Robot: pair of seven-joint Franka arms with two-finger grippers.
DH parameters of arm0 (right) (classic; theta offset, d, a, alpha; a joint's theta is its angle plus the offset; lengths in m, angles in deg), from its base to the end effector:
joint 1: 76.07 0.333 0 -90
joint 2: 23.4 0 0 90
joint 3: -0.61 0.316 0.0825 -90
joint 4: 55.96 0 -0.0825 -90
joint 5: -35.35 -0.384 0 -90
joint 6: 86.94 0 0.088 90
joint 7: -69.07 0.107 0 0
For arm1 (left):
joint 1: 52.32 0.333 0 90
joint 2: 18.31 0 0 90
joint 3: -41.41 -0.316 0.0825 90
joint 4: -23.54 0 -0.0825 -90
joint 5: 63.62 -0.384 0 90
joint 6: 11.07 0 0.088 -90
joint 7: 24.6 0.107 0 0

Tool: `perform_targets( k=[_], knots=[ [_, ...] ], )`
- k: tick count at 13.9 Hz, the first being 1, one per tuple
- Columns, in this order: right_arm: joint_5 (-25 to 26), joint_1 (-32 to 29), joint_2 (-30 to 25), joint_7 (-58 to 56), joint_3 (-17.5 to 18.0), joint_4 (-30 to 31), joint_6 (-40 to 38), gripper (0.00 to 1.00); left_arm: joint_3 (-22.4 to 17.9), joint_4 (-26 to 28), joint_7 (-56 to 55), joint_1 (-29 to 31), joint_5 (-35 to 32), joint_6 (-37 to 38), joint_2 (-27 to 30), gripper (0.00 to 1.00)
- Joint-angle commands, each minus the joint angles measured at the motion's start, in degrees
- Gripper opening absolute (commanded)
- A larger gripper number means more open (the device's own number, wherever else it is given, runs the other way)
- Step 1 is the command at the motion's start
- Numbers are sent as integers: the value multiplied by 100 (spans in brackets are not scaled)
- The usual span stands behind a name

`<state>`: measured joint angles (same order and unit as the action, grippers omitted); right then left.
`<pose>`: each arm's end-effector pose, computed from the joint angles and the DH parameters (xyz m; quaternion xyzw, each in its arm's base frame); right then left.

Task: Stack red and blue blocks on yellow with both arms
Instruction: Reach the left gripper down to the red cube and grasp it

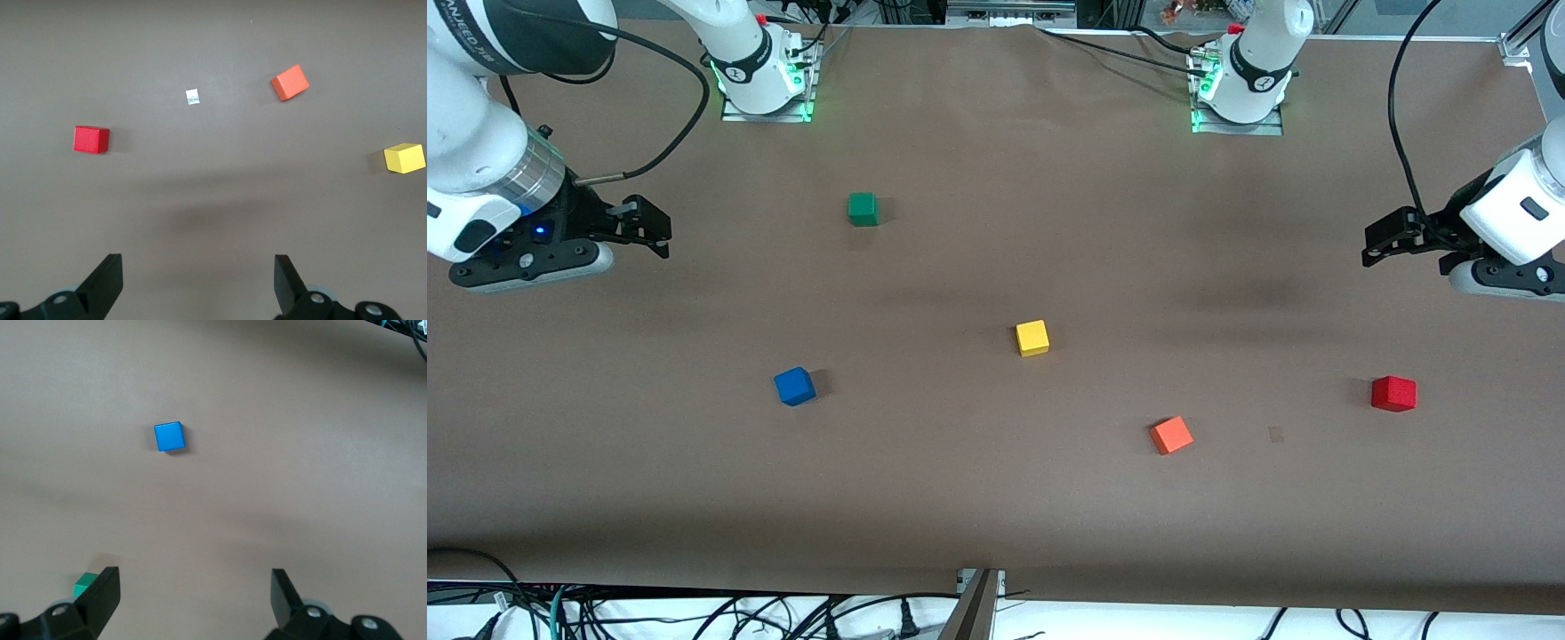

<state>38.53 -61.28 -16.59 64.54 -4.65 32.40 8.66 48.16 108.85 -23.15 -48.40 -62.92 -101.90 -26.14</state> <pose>0.5901 0.0967 0.5787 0.9916 0.1252 0.0054 0.0329 0.5955 -0.0260 0.5863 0.9990 -0.0367 -0.0199 0.0139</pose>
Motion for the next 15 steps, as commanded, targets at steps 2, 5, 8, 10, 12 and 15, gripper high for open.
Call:
perform_targets(
  k=[2, 5, 8, 10, 12, 15],
  knots=[
    [77, 41, -57, -57, -28, -29, -59, 100, -7, -260, 57, 21, 18, 48, -140, 100],
    [68, 41, -57, -74, -28, -29, -59, 100, -24, -287, 109, 38, -26, 39, -358, 100],
    [-107, 41, -57, -83, -37, -38, -59, 100, -33, -287, 127, 337, -316, 4, -955, 100],
    [-125, 50, -57, -92, -28, -73, -77, 100, -42, -287, 136, 529, -421, -66, -1412, 100],
    [-125, 67, -57, -92, -28, -73, -77, 100, -33, -270, 450, 784, -466, -547, -1756, 100],
    [-134, 67, -57, 21, 51, -99, -77, 100, -33, -225, 1355, 1189, -430, -1137, -2256, 100]
  ],
)
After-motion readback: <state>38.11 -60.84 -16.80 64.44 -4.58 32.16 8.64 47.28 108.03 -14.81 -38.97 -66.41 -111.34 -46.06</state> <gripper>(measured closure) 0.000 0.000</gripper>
